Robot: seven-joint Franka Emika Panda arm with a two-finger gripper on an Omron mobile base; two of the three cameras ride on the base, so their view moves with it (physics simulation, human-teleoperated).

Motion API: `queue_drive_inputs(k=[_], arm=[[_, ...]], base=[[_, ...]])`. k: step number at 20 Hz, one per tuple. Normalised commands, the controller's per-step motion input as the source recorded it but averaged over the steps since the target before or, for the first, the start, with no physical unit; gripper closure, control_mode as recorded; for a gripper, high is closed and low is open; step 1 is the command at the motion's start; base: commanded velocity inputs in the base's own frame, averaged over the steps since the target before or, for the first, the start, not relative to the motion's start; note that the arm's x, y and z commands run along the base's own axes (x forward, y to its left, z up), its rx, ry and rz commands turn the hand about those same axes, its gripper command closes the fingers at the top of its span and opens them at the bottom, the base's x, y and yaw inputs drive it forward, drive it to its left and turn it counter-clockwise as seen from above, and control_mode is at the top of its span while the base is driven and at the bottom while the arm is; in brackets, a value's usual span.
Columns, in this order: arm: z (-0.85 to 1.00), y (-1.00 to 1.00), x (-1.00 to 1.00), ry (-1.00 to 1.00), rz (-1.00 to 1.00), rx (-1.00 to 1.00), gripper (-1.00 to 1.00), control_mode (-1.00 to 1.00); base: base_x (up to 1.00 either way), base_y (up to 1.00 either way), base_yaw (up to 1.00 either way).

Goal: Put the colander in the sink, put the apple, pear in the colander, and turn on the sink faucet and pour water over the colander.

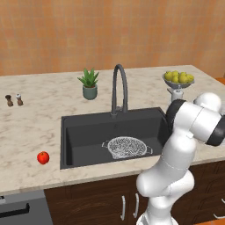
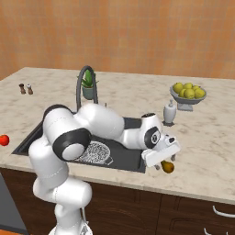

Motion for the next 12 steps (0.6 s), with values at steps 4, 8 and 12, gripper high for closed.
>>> queue_drive_inputs(k=[4, 8, 12], arm=[[-0.21, -0.11, 0.19, 0.31, 0.0, 0.08, -1.0, -1.0], [-0.2, -0.07, 0.05, 0.27, 0.0, 0.08, -1.0, -1.0], [-0.1, -0.05, 0.16, 0.03, 0.01, 0.0, -1.0, -1.0]], base=[[0.0, 0.0, 0.0], [0.0, 0.0, 0.0], [0.0, 0.0, 0.0]])
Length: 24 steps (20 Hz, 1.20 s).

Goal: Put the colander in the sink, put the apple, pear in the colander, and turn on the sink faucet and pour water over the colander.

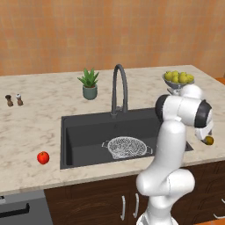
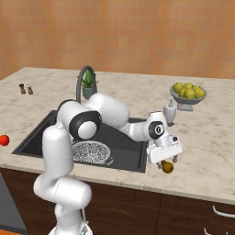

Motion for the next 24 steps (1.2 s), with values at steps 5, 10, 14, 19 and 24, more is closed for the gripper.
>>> queue_drive_inputs(k=[5, 10, 14, 19, 24], arm=[[-0.14, -0.02, 0.05, -0.02, 0.07, 0.0, -1.0, -1.0], [-0.22, 0.0, -0.06, -0.12, 0.07, 0.0, -1.0, -1.0], [-0.23, 0.0, -0.14, -0.14, 0.03, 0.0, -1.0, -1.0], [-0.32, 0.0, -0.02, -0.07, 0.02, 0.0, -1.0, -1.0], [-0.33, 0.02, 0.0, 0.0, 0.03, 0.0, -1.0, -1.0]], base=[[0.0, 0.0, 0.0], [0.0, 0.0, 0.0], [0.0, 0.0, 0.0], [0.0, 0.0, 0.0], [0.0, 0.0, 0.0]])
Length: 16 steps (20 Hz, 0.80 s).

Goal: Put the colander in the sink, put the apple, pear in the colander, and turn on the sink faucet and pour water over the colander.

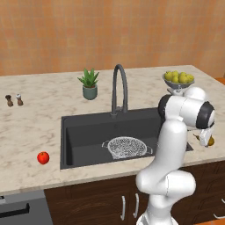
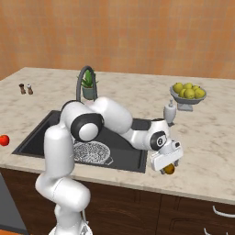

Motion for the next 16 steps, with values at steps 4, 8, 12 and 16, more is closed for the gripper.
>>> queue_drive_inputs(k=[4, 8, 12, 16], arm=[[-0.1, 0.09, 0.01, 0.0, 0.05, 0.01, 1.0, -1.0], [0.08, 0.27, -0.1, -0.01, 0.1, 0.13, 1.0, -1.0], [0.33, 0.58, -0.09, -0.09, 0.12, 0.14, 1.0, -1.0], [0.37, 0.76, 0.0, -0.15, 0.11, 0.06, 1.0, -1.0]], base=[[0.0, 0.0, 0.0], [0.0, 0.0, 0.0], [0.0, 0.0, 0.0], [0.0, 0.0, 0.0]])
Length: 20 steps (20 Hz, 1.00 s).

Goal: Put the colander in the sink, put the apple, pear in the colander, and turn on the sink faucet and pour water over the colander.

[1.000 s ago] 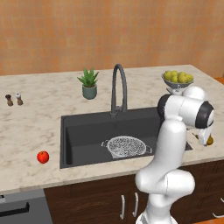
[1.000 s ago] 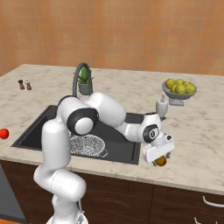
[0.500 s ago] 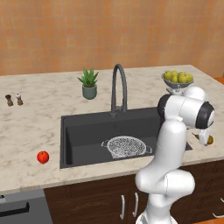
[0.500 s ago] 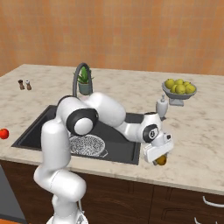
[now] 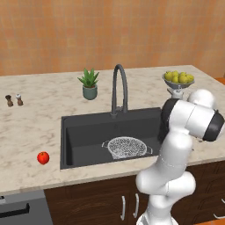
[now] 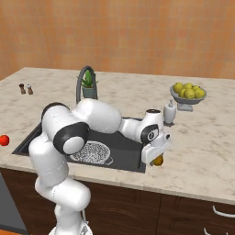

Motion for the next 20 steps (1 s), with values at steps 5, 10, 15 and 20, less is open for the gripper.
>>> queue_drive_inputs(k=[5, 10, 15, 20], arm=[[0.27, 0.91, 0.01, -0.13, 0.12, 0.07, 1.0, -1.0], [0.14, 0.88, 0.1, -0.05, 0.16, 0.19, 1.0, -1.0], [0.03, 0.6, 0.55, 0.0, 0.13, 0.37, 1.0, -1.0], [0.0, 0.58, 0.62, 0.02, 0.06, 0.26, 1.0, -1.0]], base=[[0.0, 0.0, 0.0], [0.0, 0.0, 0.0], [0.0, 0.0, 0.0], [0.0, 0.0, 0.0]])
